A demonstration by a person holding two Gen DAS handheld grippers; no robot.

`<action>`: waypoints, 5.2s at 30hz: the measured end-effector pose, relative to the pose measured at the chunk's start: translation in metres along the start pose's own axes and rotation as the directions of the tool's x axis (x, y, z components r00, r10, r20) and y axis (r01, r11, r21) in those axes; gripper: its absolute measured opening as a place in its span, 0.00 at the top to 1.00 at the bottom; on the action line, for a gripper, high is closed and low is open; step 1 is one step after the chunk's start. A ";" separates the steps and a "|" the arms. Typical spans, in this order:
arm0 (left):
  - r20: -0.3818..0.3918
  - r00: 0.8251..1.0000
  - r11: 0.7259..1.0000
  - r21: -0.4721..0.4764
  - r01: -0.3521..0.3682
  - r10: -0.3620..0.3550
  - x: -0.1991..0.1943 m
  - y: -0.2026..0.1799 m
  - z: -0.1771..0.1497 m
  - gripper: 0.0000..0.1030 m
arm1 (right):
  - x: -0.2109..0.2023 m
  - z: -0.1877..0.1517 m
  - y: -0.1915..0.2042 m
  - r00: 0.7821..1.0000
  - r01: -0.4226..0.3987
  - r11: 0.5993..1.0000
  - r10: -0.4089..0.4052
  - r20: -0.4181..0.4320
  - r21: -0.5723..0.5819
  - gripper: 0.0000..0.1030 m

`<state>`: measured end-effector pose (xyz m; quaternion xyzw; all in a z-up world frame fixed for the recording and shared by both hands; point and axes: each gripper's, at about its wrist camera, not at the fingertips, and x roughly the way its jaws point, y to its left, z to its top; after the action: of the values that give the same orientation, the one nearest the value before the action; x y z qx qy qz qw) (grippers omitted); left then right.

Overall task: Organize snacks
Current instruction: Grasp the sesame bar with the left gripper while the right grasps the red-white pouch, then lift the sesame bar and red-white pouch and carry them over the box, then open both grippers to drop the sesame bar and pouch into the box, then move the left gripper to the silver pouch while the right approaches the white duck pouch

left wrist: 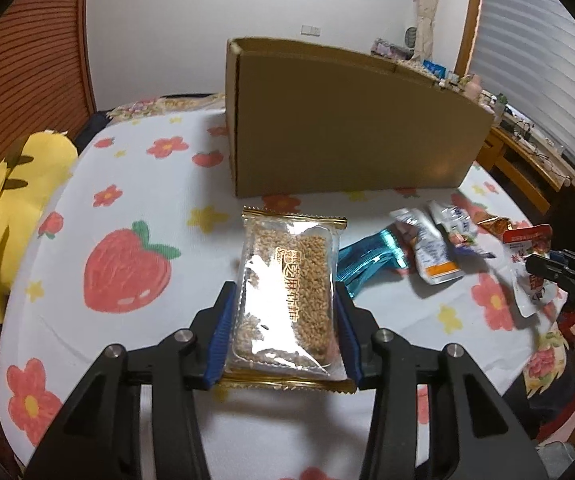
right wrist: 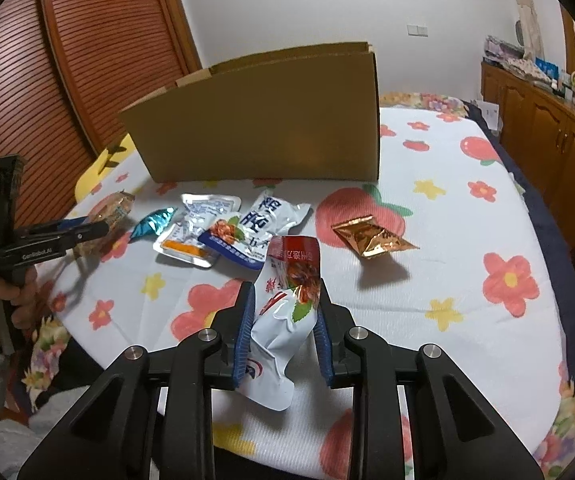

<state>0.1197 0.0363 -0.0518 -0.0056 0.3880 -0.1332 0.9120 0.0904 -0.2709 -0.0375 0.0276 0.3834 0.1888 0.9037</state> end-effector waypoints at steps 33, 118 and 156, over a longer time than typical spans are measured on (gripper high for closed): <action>0.139 0.989 0.995 0.083 0.047 -0.058 -0.034 -0.040 0.063 0.56 | -0.038 0.045 0.006 0.993 0.044 0.996 -0.035 0.114 -0.081 0.98; 0.222 0.975 0.991 0.134 -0.018 -0.012 -0.013 -0.067 0.158 0.42 | 0.012 0.168 0.017 0.975 0.030 0.999 -0.020 0.220 -0.043 0.66; 0.098 0.995 0.994 0.109 0.018 -0.029 0.017 -0.083 0.035 0.12 | 0.077 0.058 0.023 0.992 0.087 0.992 -0.094 -0.082 -0.091 0.37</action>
<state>0.1366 -0.0513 -0.0300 0.0324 0.3341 -0.1643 0.9275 0.1728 -0.2162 -0.0445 -0.0376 0.4141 0.1652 0.8943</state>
